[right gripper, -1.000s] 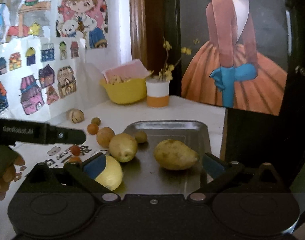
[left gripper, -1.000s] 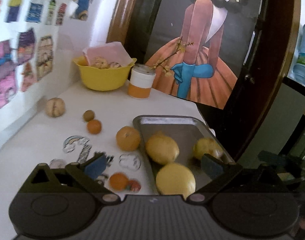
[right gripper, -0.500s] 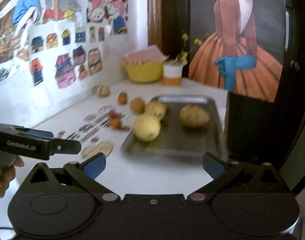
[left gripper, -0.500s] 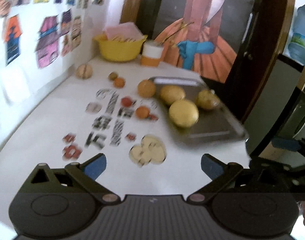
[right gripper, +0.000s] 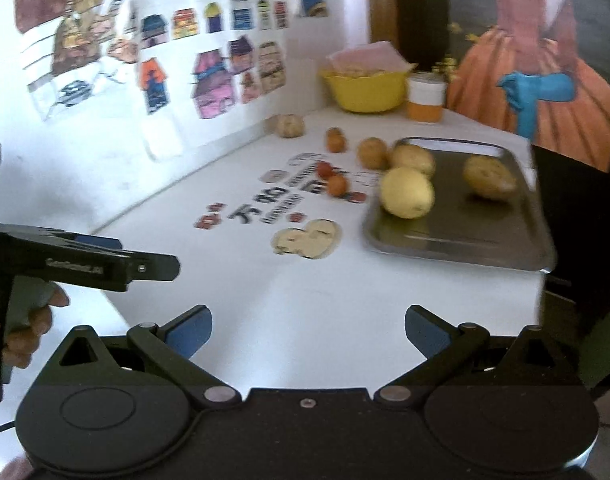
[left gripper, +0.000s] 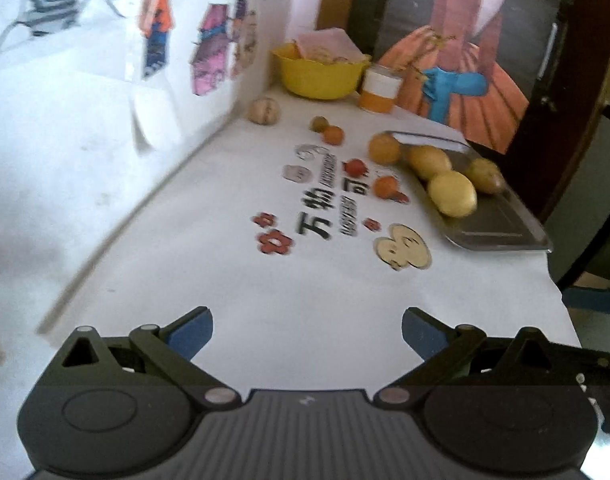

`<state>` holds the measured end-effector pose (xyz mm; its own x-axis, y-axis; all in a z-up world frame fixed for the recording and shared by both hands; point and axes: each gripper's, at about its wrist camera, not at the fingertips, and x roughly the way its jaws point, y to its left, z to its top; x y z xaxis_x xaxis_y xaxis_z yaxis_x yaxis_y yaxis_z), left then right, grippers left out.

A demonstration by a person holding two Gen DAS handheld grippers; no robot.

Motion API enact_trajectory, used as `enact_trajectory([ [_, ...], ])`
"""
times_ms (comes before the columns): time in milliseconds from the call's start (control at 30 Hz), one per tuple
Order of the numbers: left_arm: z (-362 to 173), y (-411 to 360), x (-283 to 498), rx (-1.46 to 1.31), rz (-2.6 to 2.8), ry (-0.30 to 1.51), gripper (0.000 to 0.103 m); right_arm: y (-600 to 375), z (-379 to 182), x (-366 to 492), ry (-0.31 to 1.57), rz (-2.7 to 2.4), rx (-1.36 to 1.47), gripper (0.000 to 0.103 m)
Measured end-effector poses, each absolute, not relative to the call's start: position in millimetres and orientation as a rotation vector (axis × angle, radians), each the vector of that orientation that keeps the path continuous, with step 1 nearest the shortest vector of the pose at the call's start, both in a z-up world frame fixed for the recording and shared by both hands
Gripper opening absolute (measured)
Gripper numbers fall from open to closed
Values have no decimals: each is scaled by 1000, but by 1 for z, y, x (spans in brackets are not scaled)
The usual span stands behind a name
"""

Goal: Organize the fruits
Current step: 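Withdraw both open tools from the tray, then grasp the small red fruit with the right tool while the left tool grasps a small orange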

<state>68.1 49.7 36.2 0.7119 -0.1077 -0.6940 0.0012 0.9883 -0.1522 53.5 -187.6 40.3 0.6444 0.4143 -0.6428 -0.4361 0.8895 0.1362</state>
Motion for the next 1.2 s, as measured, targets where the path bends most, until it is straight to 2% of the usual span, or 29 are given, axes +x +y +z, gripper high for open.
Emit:
enact_trajectory([
  [267, 57, 67, 85, -125, -19, 729, 103, -163, 81, 96, 745, 625, -39, 102],
  [533, 62, 54, 134, -122, -75, 701, 103, -146, 132, 187, 776, 648, -141, 102],
  [700, 54, 34, 174, -126, -176, 685, 103, -134, 130, 254, 839, 656, -100, 102],
  [867, 36, 17, 206, -168, -225, 687, 103, -135, 101, 310, 926, 661, -21, 101],
  [1067, 12, 1, 231, -182, -184, 702, 102, -136, 52, 348, 980, 663, 6, 87],
  [1133, 6, -4, 238, -176, -183, 711, 94, -135, 38, 358, 1007, 671, 22, 78],
  [1200, 1, -8, 244, -173, -188, 720, 91, -133, 26, 366, 1024, 682, 32, 72],
])
